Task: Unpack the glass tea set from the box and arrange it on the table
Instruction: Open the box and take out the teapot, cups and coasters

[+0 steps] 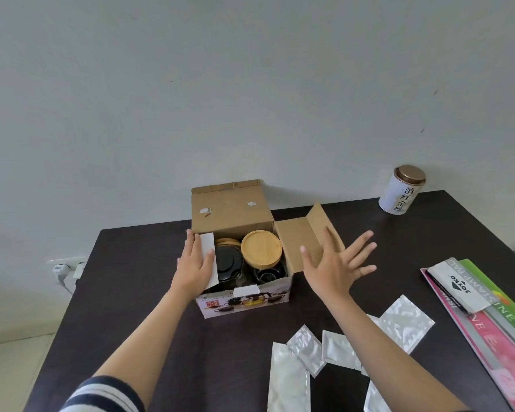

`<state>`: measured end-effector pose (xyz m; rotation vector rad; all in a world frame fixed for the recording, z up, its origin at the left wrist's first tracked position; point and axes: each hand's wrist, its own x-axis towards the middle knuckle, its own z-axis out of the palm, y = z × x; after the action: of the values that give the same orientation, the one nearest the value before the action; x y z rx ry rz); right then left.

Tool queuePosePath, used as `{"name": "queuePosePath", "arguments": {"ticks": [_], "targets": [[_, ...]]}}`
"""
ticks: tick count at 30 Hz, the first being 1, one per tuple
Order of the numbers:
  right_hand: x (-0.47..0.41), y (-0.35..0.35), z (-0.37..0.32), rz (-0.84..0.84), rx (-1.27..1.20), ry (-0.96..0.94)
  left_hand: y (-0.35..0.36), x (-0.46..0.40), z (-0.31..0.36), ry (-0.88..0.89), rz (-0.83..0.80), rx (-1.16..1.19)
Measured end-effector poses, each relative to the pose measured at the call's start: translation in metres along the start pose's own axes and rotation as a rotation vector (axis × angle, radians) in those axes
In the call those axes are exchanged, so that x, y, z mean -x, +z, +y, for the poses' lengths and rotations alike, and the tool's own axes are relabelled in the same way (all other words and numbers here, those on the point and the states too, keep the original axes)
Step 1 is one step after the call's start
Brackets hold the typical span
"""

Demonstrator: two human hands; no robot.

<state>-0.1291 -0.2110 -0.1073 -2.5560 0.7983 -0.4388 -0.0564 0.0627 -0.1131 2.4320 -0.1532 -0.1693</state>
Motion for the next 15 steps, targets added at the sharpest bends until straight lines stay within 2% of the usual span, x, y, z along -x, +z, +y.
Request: {"name": "queuePosePath", "arguments": {"ticks": [8,15], "targets": [[0.004,0.011,0.002,-0.163,0.066,0.163,0.0,-0.001,-0.001,-0.003,0.001,0.012],[0.003,0.012,0.001,-0.3,0.114,0.22,-0.001,0.001,0.001,-0.006,0.008,0.043]]}}
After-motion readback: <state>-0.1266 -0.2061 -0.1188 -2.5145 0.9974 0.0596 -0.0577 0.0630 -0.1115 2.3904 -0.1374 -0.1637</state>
